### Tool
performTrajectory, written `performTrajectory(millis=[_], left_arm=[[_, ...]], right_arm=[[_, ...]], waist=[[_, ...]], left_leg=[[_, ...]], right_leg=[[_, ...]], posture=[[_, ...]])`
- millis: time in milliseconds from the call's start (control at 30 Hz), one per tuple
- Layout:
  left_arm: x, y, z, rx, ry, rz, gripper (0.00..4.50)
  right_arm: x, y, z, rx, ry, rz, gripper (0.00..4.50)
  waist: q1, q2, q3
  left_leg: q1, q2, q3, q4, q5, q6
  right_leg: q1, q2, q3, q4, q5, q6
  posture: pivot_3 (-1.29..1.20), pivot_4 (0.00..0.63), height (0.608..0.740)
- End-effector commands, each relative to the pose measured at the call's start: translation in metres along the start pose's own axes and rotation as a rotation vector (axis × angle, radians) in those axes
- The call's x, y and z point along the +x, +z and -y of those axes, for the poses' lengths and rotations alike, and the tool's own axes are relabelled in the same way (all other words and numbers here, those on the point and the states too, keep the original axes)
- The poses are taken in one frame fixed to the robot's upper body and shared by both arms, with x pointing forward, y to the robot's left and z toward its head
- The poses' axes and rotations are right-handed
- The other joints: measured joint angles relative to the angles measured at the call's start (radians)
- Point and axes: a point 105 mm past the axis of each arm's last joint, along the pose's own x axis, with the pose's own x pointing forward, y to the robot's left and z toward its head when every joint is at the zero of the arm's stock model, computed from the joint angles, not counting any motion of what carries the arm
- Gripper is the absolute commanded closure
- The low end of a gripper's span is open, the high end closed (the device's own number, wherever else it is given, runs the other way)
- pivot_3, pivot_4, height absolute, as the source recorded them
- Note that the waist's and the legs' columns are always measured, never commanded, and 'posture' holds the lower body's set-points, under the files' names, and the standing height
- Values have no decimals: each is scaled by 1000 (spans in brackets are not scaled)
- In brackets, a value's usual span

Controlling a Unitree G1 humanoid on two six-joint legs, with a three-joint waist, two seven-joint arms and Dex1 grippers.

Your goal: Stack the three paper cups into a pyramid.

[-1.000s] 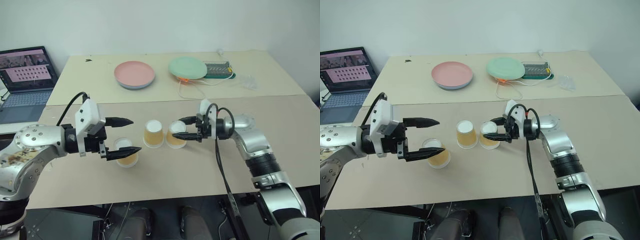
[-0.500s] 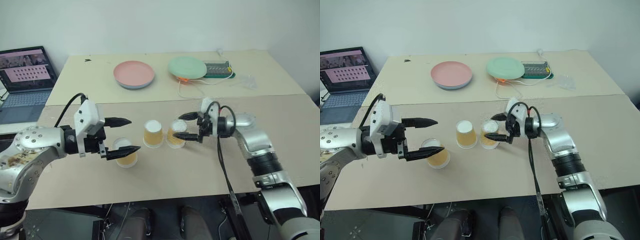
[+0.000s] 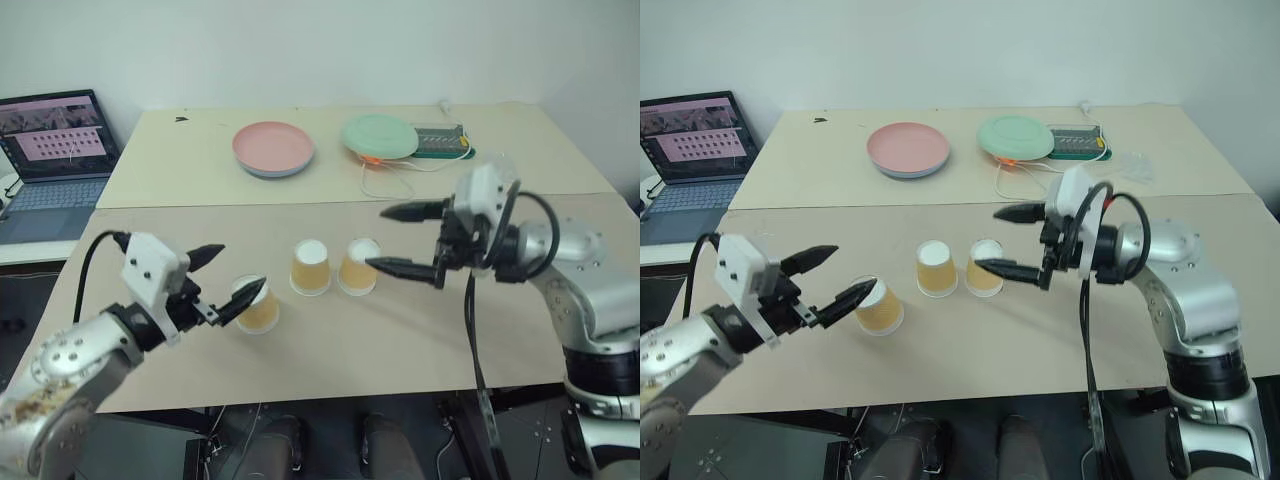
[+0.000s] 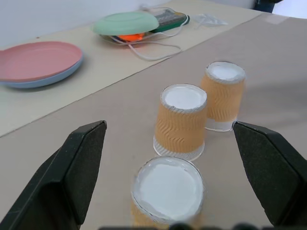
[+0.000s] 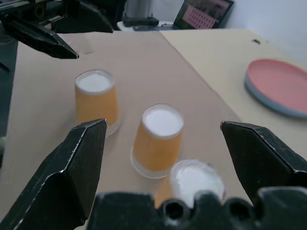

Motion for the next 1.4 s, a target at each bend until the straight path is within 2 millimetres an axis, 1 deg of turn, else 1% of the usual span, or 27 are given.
performTrajectory(millis=[33, 67, 167, 367, 467, 633, 767, 867, 967, 1167, 1300, 1400], left_arm=[[-9, -1, 16, 6, -13, -5, 0], [-10, -3, 19, -2, -17, -15, 0], [-15, -10, 5, -4, 40, -35, 0], [-21, -25, -7, -2, 83, -70, 0], [-21, -32, -8, -3, 79, -82, 0], [-17, -47, -3, -10, 36, -106, 0], [-13, -55, 1, 1, -4, -108, 0], [-8, -62, -1, -13, -2, -102, 0], [-1, -65, -8, 1, 15, -92, 0], [18, -64, -10, 20, -8, -43, 0], [29, -61, -2, 34, -79, -26, 0], [35, -57, 0, 40, -109, -11, 0]], right_arm=[[-4, 11, -5, -25, -26, 20, 97], [-3, 9, -5, -19, -37, 19, 97], [-2, 9, -8, -3, -38, 20, 97], [-6, 7, -9, 12, -44, 5, 97], [-9, 3, -8, 18, -52, -12, 97], [-14, 1, -6, 21, -73, -30, 97], [-15, 0, -5, 20, -83, -38, 97], [-18, 1, -7, 18, -84, -39, 97], [-20, 1, -6, 18, -98, -48, 97], [-25, -3, -3, 26, -132, -67, 97], [-29, -9, -3, 39, -149, -85, 97], [-32, -16, -4, 51, -163, -103, 97]], waist=[[0, 0, 0], [0, 0, 0], [6, 0, 0], [9, 0, 0], [9, 0, 0], [9, 0, 0], [9, 0, 0], [10, 0, 0], [10, 0, 0], [12, 0, 0], [11, 0, 0], [11, 0, 0]], left_leg=[[1, 0, 0, 0, 0, 0], [1, 1, 0, 0, 0, 0], [1, 1, 0, 0, 0, 0], [0, 1, 0, 0, 0, 0], [-1, 1, 0, 0, 0, 0], [-1, 1, 0, 0, 0, 0], [-2, 2, 0, 0, 0, 0], [-2, 2, 0, 0, 0, 0], [-2, 2, 0, 0, 0, 0], [-2, 2, 0, 0, 0, 0], [-3, 2, 0, 0, 0, 1], [-3, 2, 0, 0, 0, 1]], right_leg=[[0, 0, 0, 0, -1, 2], [1, 0, 0, 0, -1, 2], [1, 0, 0, 0, -2, 3], [0, 0, 0, -1, -2, 2], [0, 0, -1, -1, -2, 2], [0, -1, -1, -2, -3, 4], [0, -2, -1, -2, -4, 5], [0, -2, -1, -2, -4, 5], [0, -2, -1, -2, -4, 5], [0, -2, -2, -2, -4, 5], [-1, -2, -2, -2, -4, 5], [-1, -2, -1, -2, -4, 5]], posture=[[0, 150, 718], [0, 150, 718], [0, 150, 718], [0, 150, 718], [0, 150, 718], [0, 150, 718], [0, 150, 718], [0, 150, 718], [0, 150, 718], [0, 150, 718], [0, 150, 718], [0, 150, 718]])
